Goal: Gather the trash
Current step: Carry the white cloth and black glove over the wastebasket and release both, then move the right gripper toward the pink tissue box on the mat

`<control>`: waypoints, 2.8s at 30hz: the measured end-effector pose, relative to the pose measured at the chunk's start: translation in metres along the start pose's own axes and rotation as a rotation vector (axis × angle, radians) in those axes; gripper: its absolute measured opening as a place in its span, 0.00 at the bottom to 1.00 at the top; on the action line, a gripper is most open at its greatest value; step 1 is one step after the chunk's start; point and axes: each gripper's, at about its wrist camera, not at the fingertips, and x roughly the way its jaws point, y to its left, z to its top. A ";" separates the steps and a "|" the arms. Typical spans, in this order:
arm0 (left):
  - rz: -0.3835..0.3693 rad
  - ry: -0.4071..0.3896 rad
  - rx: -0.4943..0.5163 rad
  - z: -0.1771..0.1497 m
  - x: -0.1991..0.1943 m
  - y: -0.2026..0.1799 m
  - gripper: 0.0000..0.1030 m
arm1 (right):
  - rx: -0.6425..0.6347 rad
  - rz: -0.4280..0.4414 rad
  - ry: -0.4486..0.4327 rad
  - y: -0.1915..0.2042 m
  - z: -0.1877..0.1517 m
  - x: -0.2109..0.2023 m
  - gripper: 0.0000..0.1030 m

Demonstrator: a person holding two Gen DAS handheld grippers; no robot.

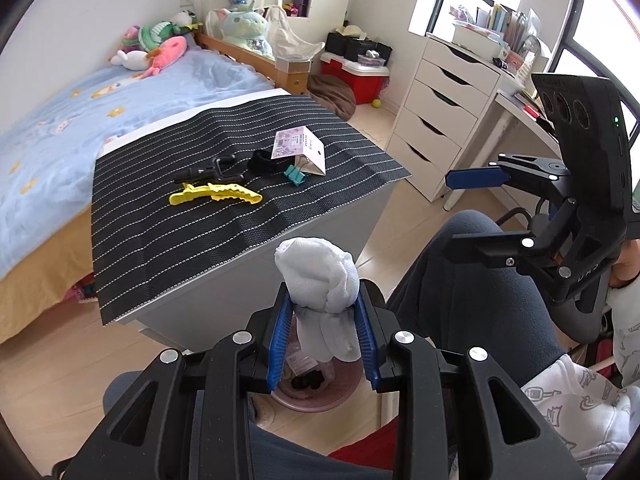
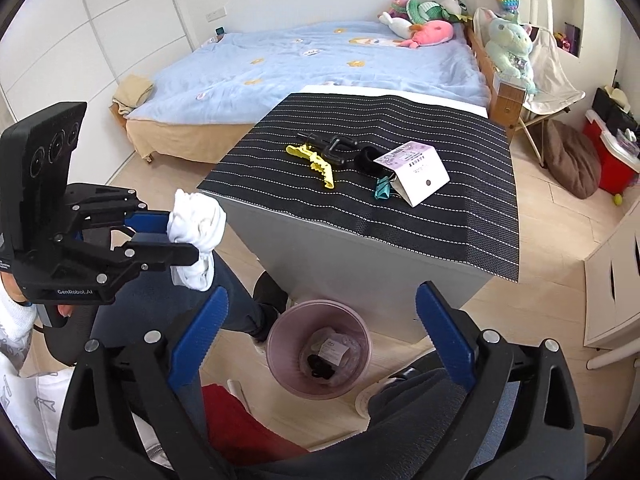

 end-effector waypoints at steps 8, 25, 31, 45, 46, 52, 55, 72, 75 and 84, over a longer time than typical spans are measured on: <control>-0.007 0.015 0.017 0.002 0.003 -0.008 0.34 | 0.026 0.001 -0.023 -0.008 -0.002 -0.009 0.91; 0.032 -0.024 -0.034 0.003 0.000 0.001 0.92 | 0.028 0.004 -0.023 -0.009 -0.003 -0.007 0.93; 0.040 -0.041 -0.051 0.004 -0.003 0.006 0.92 | 0.032 0.008 -0.027 -0.012 -0.001 -0.006 0.94; 0.052 -0.074 -0.098 0.020 -0.002 0.024 0.92 | -0.018 -0.020 -0.041 -0.034 0.032 0.002 0.94; 0.053 -0.077 -0.099 0.021 -0.002 0.026 0.92 | -0.025 -0.019 -0.036 -0.037 0.036 0.004 0.94; 0.064 -0.086 -0.105 0.032 -0.002 0.038 0.92 | -0.074 -0.044 -0.021 -0.055 0.059 0.022 0.94; 0.065 -0.091 -0.111 0.035 -0.001 0.042 0.92 | -0.129 -0.053 0.002 -0.060 0.071 0.033 0.94; 0.060 -0.067 -0.151 0.035 0.011 0.056 0.92 | -0.350 -0.023 0.160 -0.089 0.103 0.113 0.94; 0.062 -0.063 -0.158 0.035 0.012 0.059 0.92 | -0.377 -0.006 0.185 -0.090 0.102 0.125 0.94; 0.061 -0.054 -0.177 0.033 0.017 0.067 0.92 | -0.406 0.009 0.234 -0.095 0.107 0.149 0.87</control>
